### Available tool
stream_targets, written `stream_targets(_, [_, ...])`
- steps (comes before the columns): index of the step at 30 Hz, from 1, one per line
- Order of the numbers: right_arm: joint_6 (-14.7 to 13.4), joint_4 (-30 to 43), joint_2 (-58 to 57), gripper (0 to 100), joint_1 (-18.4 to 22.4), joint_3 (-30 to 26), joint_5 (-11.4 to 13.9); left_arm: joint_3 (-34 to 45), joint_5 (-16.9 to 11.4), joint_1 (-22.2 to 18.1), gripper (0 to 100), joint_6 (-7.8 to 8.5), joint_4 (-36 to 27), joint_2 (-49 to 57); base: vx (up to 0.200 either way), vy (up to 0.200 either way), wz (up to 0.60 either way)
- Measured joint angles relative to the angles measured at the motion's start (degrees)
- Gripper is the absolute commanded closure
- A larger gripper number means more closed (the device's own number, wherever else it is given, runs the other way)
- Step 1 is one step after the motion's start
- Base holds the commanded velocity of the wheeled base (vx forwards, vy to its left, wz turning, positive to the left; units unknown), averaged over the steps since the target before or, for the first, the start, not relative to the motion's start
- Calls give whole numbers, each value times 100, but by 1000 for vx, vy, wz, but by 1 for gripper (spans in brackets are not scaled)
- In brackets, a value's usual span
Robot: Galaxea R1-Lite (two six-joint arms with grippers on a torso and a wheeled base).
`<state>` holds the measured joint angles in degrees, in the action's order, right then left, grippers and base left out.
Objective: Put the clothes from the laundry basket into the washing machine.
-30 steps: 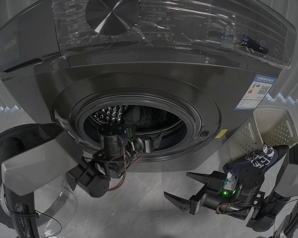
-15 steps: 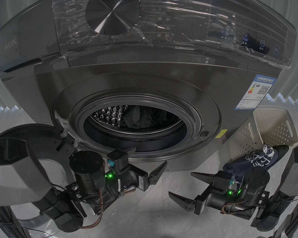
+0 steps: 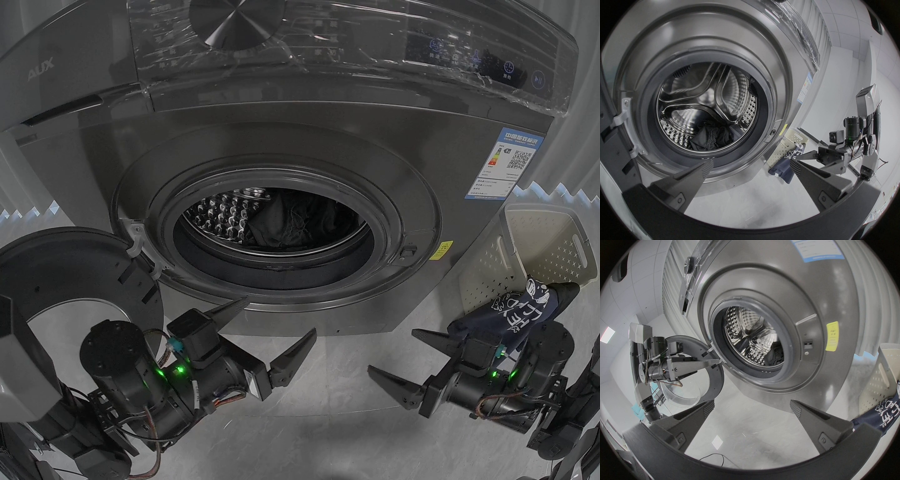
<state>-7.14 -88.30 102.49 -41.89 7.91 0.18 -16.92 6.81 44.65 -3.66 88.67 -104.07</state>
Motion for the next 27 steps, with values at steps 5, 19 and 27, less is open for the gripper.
stream_targets(5, [11,-2,-282,0,208,-139,-13,229,0,-39,0,-22,9,269,-80,0,0])
stream_targets(19, [11,68,-1214,0,746,-662,-276,1165,62,-91,0,16,4,1325,-114,0,0])
stream_targets(27, [57,1136,-2266,0,1115,-690,-568,1563,112,-356,0,43,-456,2215,-125,0,0])
